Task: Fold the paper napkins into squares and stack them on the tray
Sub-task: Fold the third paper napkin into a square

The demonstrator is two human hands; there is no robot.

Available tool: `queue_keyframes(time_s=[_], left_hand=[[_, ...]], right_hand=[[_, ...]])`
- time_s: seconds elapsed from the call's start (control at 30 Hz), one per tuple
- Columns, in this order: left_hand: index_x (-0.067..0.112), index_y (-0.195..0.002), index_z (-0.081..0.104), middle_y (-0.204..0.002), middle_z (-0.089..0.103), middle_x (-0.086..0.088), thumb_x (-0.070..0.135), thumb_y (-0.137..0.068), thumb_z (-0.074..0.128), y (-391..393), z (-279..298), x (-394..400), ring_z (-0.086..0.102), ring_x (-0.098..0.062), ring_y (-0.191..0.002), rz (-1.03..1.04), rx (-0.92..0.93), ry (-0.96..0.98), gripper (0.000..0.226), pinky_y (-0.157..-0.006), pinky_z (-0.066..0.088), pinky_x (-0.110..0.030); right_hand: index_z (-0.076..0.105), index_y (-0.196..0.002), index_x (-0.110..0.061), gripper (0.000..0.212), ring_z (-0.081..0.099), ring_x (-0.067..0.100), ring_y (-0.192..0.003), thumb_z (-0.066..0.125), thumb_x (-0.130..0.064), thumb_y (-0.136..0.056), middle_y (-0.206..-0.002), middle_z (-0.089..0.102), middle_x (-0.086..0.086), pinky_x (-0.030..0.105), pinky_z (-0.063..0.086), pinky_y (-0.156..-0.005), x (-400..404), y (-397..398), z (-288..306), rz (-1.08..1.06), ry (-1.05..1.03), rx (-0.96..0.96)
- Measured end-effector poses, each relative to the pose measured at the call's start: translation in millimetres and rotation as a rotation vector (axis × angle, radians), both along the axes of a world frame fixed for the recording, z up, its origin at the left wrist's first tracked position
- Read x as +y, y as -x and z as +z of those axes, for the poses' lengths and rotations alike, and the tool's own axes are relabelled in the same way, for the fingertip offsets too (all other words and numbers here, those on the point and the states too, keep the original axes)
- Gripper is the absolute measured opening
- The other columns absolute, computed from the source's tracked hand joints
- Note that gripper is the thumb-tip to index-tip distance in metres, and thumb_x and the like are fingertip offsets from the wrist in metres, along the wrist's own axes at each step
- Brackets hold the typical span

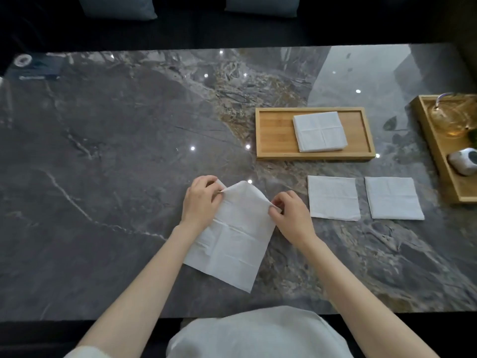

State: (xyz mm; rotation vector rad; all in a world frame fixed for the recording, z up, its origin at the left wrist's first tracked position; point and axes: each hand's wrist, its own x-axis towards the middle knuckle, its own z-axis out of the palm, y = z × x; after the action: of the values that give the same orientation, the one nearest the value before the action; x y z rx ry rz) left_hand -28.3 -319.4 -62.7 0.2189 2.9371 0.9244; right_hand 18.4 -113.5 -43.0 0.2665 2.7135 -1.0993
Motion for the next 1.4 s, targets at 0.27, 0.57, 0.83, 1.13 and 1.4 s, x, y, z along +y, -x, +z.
queue_keyframes(time_s=[0.27,0.57,0.83,1.13,1.4], left_hand=[[0.018,-0.081,0.066,-0.093,0.068,0.0,0.018,-0.083,0.064,-10.0,53.2,-14.4,0.062,-0.017,-0.083,0.129,-0.555,-0.642,0.003,-0.079,0.047,-0.034],[0.029,-0.115,0.059,-0.105,0.071,-0.004,0.029,-0.065,0.078,-11.5,97.0,-34.7,0.067,-0.023,-0.091,-0.043,-0.756,-0.886,0.053,-0.073,0.056,-0.031],[0.027,-0.14,0.025,-0.121,0.059,-0.007,0.001,-0.069,0.074,7.4,58.1,-23.7,0.063,-0.02,-0.101,0.111,-0.667,-0.754,0.09,-0.078,0.055,-0.026],[0.02,-0.132,0.038,-0.09,0.066,-0.003,-0.008,-0.072,0.068,9.9,44.7,-20.7,0.063,-0.012,-0.08,0.216,-0.452,-0.628,0.073,-0.064,0.052,-0.014],[0.03,-0.125,0.049,-0.094,0.071,-0.001,-0.001,-0.074,0.069,-21.6,56.0,-44.4,0.063,-0.009,-0.095,0.131,-0.401,-0.556,0.063,-0.09,0.044,-0.026]], right_hand=[[0.056,-0.075,-0.014,0.011,0.048,0.013,-0.066,0.058,-0.005,-0.081,-0.07,0.058,0.0,0.027,0.035,-0.058,10.4,-5.8,47.3,-0.134,0.584,-0.159],[0.06,-0.08,-0.014,0.017,0.053,0.004,-0.051,0.059,0.004,-0.082,-0.057,0.061,-0.01,0.011,0.04,-0.045,28.5,6.5,85.6,-0.073,0.73,-0.107],[0.058,-0.113,-0.014,0.034,0.064,0.011,-0.076,0.066,-0.007,-0.081,-0.083,0.068,-0.002,0.021,0.05,-0.067,29.4,30.1,46.5,-0.17,0.565,-0.126],[0.058,-0.111,-0.015,0.035,0.067,0.013,-0.083,0.07,-0.008,-0.079,-0.092,0.071,0.004,0.024,0.054,-0.073,30.5,27.5,29.8,-0.233,0.497,-0.11],[0.068,-0.077,-0.034,0.031,0.058,-0.004,-0.068,0.073,-0.003,-0.074,-0.069,0.069,-0.02,0.011,0.044,-0.066,38.0,-6.8,42.2,-0.031,0.472,0.027]])
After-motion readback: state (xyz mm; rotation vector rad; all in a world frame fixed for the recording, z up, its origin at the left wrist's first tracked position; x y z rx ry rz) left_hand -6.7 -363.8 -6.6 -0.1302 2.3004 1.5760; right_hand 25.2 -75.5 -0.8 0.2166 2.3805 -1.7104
